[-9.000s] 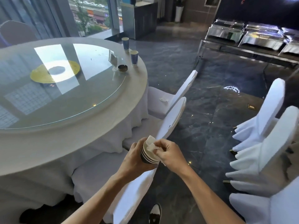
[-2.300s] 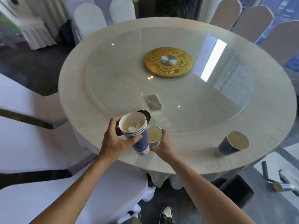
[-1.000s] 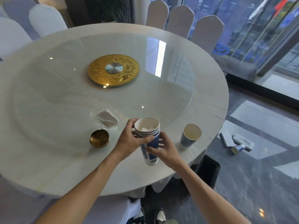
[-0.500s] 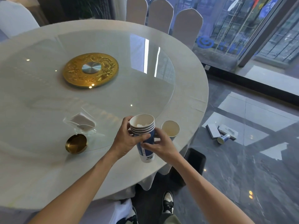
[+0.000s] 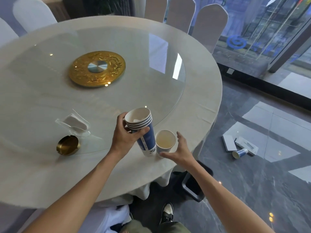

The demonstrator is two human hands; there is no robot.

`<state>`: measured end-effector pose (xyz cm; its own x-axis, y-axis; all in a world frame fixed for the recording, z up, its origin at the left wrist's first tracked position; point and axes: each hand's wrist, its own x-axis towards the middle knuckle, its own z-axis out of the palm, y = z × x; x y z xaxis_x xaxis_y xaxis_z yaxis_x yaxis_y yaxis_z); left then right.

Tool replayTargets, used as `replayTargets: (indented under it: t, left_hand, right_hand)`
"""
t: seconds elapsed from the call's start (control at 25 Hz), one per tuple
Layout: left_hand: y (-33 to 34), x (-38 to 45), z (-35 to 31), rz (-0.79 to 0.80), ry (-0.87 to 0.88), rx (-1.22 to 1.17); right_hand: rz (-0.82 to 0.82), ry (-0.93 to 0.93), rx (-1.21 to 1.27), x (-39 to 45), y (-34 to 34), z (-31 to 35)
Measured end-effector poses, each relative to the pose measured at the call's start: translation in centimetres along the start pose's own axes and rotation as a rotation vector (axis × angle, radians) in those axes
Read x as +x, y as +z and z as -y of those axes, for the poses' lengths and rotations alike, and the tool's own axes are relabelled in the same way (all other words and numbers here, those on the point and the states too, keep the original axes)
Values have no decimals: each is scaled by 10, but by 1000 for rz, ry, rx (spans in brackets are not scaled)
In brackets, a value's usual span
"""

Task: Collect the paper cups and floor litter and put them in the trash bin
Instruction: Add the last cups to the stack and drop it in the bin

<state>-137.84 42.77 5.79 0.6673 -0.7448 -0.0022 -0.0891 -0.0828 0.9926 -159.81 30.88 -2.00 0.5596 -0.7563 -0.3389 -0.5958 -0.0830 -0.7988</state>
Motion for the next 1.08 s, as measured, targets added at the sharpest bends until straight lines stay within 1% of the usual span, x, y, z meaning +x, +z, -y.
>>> replayTargets:
  t: [0.08,0.24,0.4,0.56,0.76,0.88,1.08]
  left_hand:
    - [-1,-2,0,-29,-3,-6]
    - [-3,-5,0,-61,-16,-1]
    - [1,11,-12,-38,11,-15]
    - [19,38,-38,-25,73,-65]
    - [69,59,-60,171,115,-65]
    - [96,53,-54,274,100,-67]
    - [126,40,-40,449,83,-29]
  right_hand:
    - [30,-25,5,4,8,-11]
    - [24,-41,159,14,22,-9]
    - [-23,-3,282,18,16,-3]
    - [-64,10,256,10,-3,-5]
    - [-120,-15,240,-6,-34,2]
    - [-178,-31,277,-15,-45,7]
    - [-288,2,368,-33,-53,10]
